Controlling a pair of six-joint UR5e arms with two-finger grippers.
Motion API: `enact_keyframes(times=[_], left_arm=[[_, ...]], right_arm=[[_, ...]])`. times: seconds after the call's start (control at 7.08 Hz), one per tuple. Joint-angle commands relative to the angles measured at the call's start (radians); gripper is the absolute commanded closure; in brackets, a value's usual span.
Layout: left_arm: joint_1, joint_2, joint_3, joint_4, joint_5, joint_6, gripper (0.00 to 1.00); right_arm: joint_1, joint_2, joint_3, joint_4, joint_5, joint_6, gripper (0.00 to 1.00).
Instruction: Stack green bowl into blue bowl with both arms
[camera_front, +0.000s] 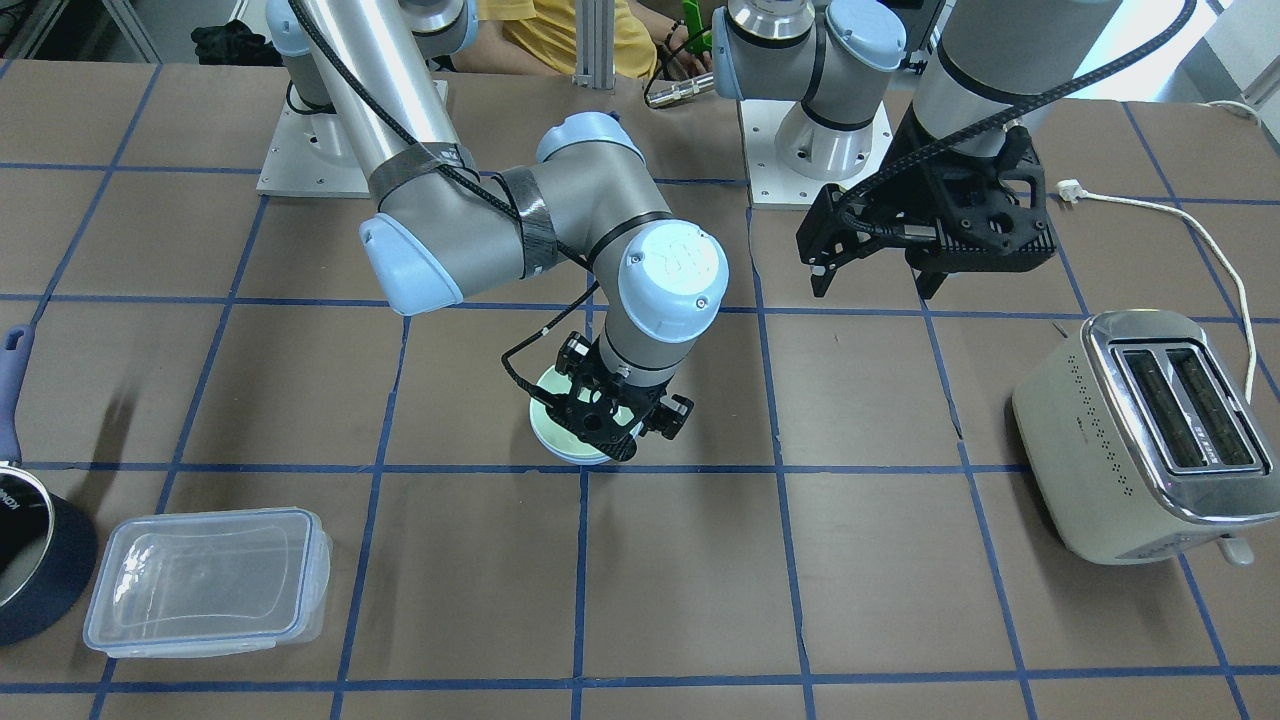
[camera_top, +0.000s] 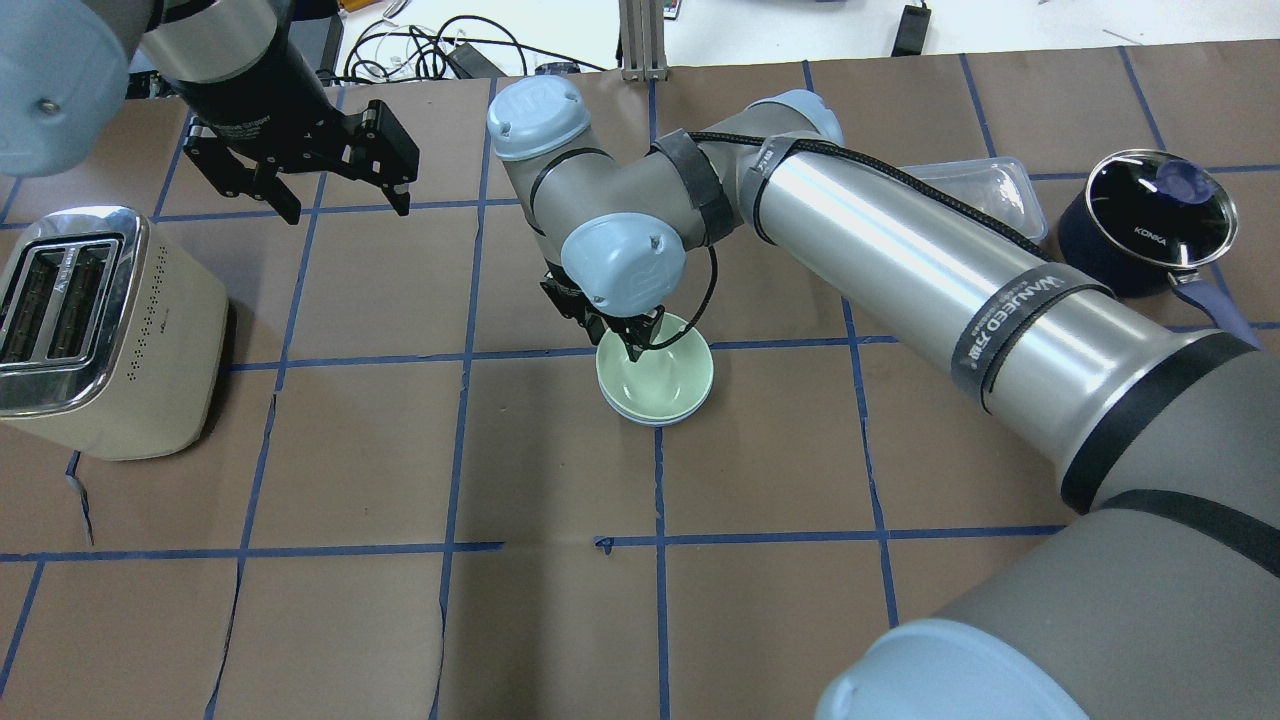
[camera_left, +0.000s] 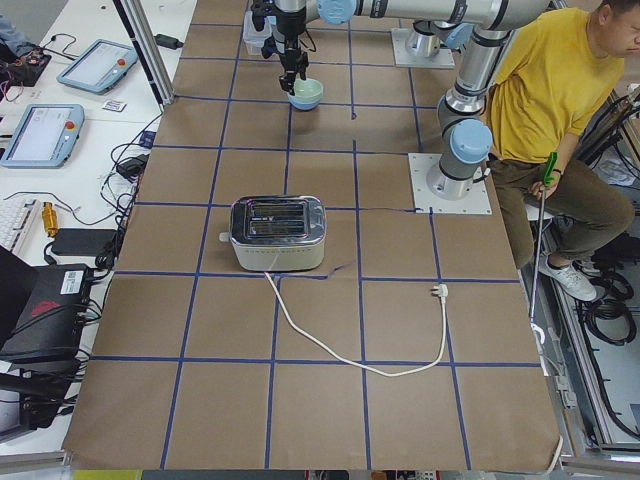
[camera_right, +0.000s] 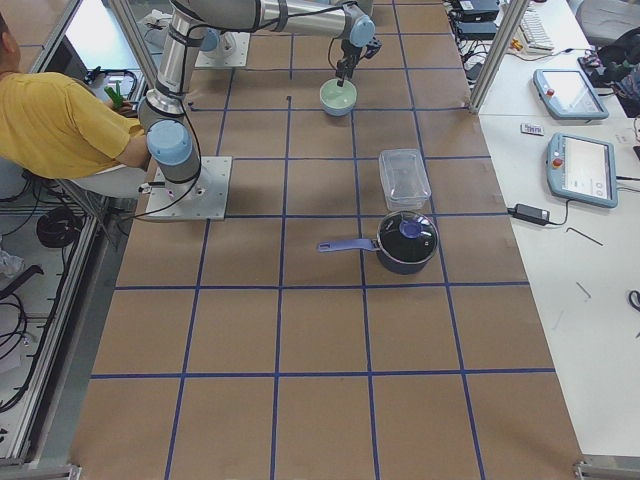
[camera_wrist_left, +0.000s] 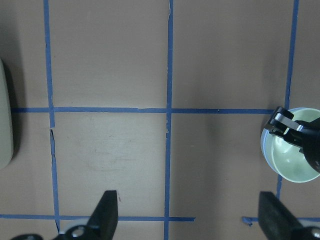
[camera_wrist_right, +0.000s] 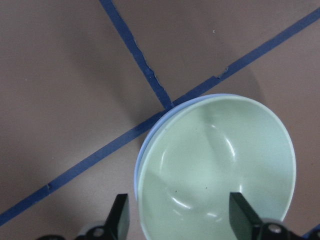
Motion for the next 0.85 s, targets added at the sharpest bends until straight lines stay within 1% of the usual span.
enact_keyframes(times=[0.0, 0.14, 0.28, 0.42, 0.57, 0.71], left_arm=[[0.001, 0.0, 0.001, 0.0, 0.0, 0.0, 0.0], [0.001, 0.0, 0.001, 0.0, -0.002, 0.0, 0.0], [-0.001, 0.0, 0.002, 0.002, 0.0, -0.002, 0.0], [-0.001, -0.002, 0.001, 0.002, 0.0, -0.005, 0.0], [-0.002, -0.002, 0.002, 0.008, 0.001, -0.006, 0.0], [-0.003, -0.002, -0.002, 0.009, 0.002, -0.006, 0.0]], right_arm=[[-0.075, -0.035, -0.054, 0.075, 0.002, -0.224, 0.0], [-0.143, -0.076, -0.046, 0.096, 0.001, -0.418, 0.0], [-0.204, -0.125, -0.031, 0.118, 0.004, -0.56, 0.0], [-0.258, -0.187, -0.004, 0.129, 0.004, -0.651, 0.0], [-0.327, -0.26, 0.045, 0.129, 0.004, -0.712, 0.0], [-0.425, -0.347, 0.12, 0.129, -0.004, -0.731, 0.0]])
